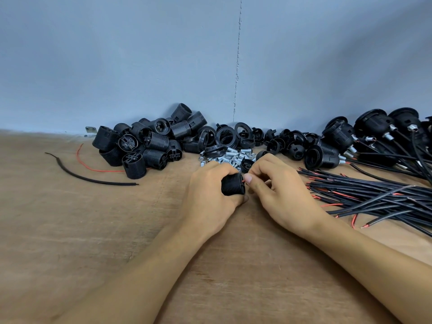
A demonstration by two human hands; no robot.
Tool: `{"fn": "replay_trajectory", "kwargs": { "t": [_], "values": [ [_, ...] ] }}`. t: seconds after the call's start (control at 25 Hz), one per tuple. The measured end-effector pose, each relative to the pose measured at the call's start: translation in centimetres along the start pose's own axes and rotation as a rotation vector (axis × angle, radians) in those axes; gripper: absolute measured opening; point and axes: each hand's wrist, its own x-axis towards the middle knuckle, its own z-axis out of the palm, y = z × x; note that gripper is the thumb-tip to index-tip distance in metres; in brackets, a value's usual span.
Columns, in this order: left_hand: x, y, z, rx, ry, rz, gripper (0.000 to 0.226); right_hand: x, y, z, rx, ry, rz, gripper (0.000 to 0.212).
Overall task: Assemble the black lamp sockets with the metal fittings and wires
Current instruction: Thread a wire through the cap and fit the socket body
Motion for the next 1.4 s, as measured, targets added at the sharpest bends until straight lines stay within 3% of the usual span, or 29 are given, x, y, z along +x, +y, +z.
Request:
{"fn": "replay_trajectory", "kwargs": {
  "t": [0.56,0.88,1.04,1.4],
  "values": [
    [0.12,0.19,0.08,0.034,-0.015,0.075,0.028,-0.24,0.03,-0.04,-0.039,-0.024,-0.045,0.018],
    [0.02,-0.08,0.38,0.107,0.038,0.101,0.040,-0.03,-0.41,-0.31,0.158,0.128,0.131,0.015],
    [-0.03,-0.15,0.08,0.083,0.048,0.118,0.032,0.07,-0.31,-0.54,0.154,0.061,0.185,0.012],
    [-0.14,-0.12,0.03,0.080,0.030,0.114,0.036,0.10,-0.12,-0.42,0.180,0.009,0.165,0.012]
  ]
}}
